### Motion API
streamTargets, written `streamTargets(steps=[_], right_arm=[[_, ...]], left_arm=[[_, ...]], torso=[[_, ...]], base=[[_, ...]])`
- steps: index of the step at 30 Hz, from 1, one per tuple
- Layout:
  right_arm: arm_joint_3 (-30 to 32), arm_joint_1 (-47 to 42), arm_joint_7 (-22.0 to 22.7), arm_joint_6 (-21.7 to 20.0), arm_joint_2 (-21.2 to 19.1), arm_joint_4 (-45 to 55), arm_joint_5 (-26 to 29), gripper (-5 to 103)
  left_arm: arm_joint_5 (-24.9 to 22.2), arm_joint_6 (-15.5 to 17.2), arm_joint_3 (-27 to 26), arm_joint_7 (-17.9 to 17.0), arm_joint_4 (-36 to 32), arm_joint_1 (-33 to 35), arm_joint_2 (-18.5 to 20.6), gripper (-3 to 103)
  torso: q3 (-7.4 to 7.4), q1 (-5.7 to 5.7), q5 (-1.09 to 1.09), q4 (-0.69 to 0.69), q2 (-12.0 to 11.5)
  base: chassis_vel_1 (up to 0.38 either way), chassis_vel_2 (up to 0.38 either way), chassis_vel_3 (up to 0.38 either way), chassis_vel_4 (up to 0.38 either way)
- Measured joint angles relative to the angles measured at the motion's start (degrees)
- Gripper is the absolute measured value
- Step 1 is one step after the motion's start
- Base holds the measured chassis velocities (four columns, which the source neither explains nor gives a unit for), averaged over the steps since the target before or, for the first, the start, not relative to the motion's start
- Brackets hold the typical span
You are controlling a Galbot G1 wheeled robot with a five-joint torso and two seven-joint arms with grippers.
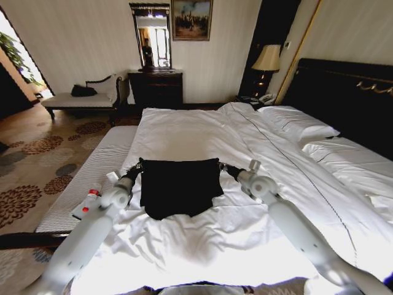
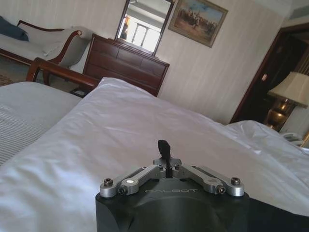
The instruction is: Fold the clothes on the bed.
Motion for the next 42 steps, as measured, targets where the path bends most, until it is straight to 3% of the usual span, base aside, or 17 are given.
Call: streamTargets(steps=[12, 18, 34, 42], right_arm=[[-4.3, 8.4, -3.2, 4.1, 3.4, -15.7, -3.4, 0], [-6.0, 11.9, -4.0, 6.2, 6.3, -23.0, -5.4, 0], [-6.0, 9.2, -5.3, 9.5, 6.5, -22.6, -9.6, 0], [-3.0, 1.6, -6.4, 12.1, 6.1, -15.5, -14.6, 0]], left_arm=[[4.1, -1.6, 7.6, 1.6, 20.3, -15.5, -8.7, 0], [5.5, -2.1, 8.4, 2.5, 27.6, -20.6, -12.2, 0], [7.0, -3.4, 9.4, 2.8, 25.7, -18.2, -12.4, 0], [6.7, -4.7, 7.5, 4.0, 19.0, -9.7, -10.4, 0]], torso=[[-0.01, 0.0, 0.01, -0.03, 0.0], [-0.02, -0.02, -0.01, 0.0, 0.0], [-0.02, -0.02, 0.0, -0.02, 0.0], [-0.03, -0.04, -0.01, 0.0, 0.0]], base=[[0.0, 0.0, 0.0, 0.0], [0.0, 0.0, 0.0, 0.0], [0.0, 0.0, 0.0, 0.0], [0.0, 0.0, 0.0, 0.0]])
